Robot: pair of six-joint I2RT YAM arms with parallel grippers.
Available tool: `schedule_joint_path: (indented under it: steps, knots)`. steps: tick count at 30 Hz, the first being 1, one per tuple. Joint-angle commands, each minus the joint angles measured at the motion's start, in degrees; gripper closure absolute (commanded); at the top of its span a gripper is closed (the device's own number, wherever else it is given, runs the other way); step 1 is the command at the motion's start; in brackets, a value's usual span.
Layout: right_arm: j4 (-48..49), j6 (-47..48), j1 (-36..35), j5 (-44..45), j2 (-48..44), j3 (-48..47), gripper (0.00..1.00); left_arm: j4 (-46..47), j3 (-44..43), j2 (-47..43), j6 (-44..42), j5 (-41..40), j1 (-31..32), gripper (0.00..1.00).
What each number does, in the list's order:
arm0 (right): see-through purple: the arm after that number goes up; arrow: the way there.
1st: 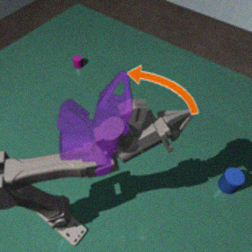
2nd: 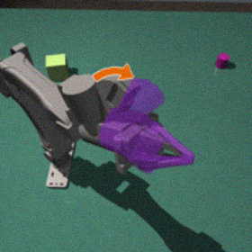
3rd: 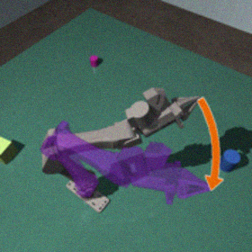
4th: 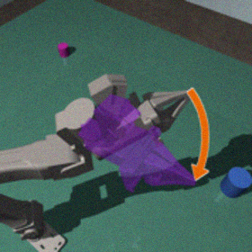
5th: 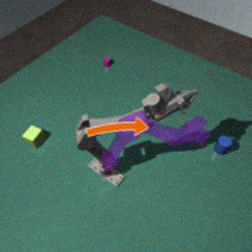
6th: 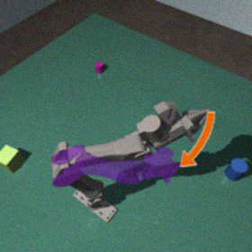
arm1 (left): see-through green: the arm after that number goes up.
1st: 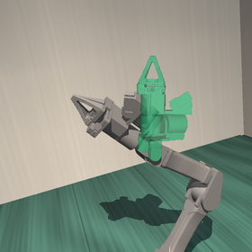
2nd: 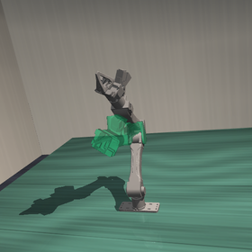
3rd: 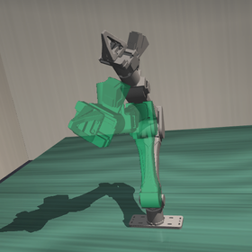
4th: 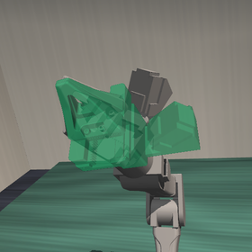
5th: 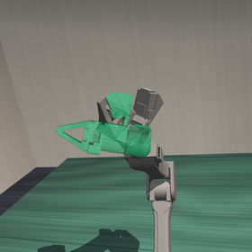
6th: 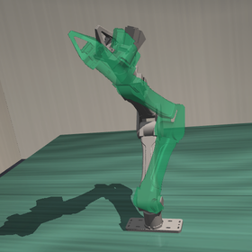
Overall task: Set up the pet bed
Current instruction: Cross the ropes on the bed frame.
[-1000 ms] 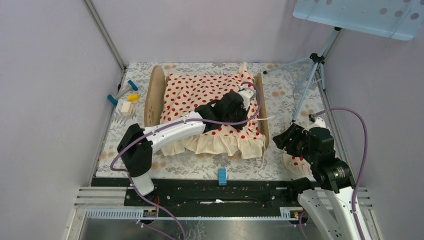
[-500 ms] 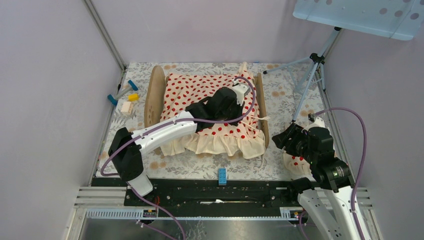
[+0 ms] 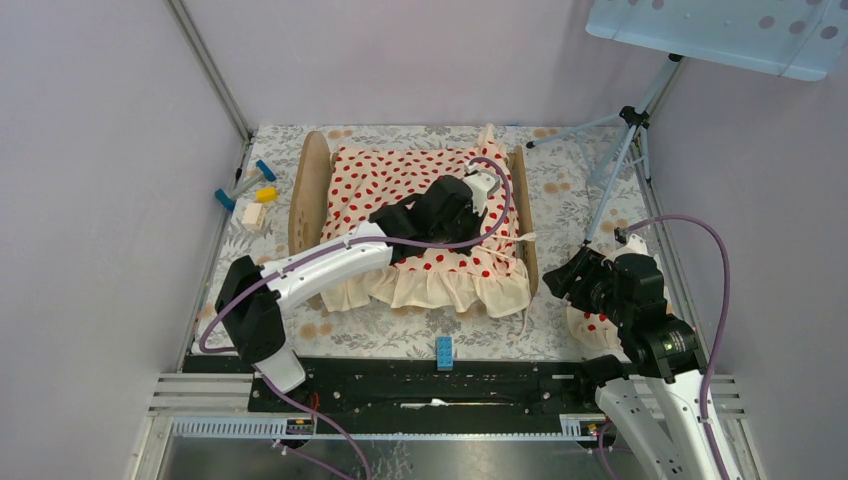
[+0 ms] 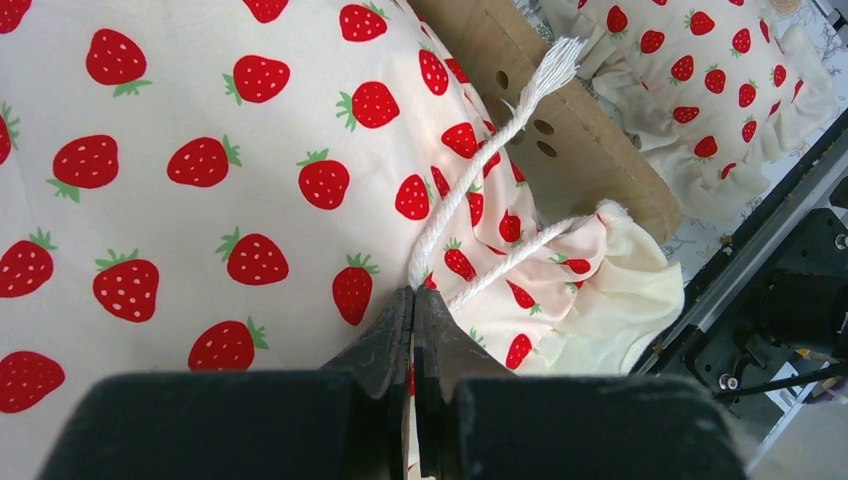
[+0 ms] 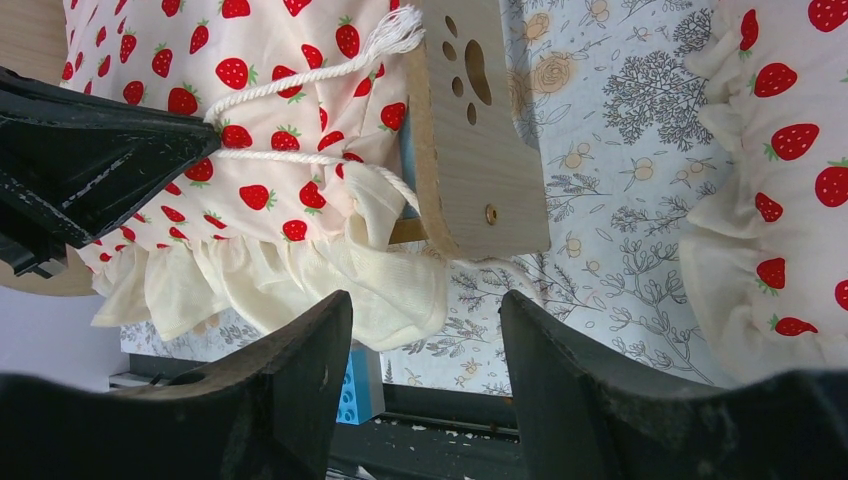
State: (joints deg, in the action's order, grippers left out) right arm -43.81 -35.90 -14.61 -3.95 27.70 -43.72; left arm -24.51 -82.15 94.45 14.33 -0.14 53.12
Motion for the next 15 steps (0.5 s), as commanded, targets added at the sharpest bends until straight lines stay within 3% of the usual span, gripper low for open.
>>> schedule_joint_path:
  steps: [1, 15]
  knots:
    - [2.0, -0.1, 0.2, 0.0, 0.2, 0.2, 0.37, -0.1, -2.0, -3.6, -1.2, 0.5, -0.3, 1.00]
    - [2.0, -0.1, 0.2, 0.1, 0.2, 0.3, 0.36, -0.8, -1.9, -3.5, -1.6, 3.7, -0.3, 1.00]
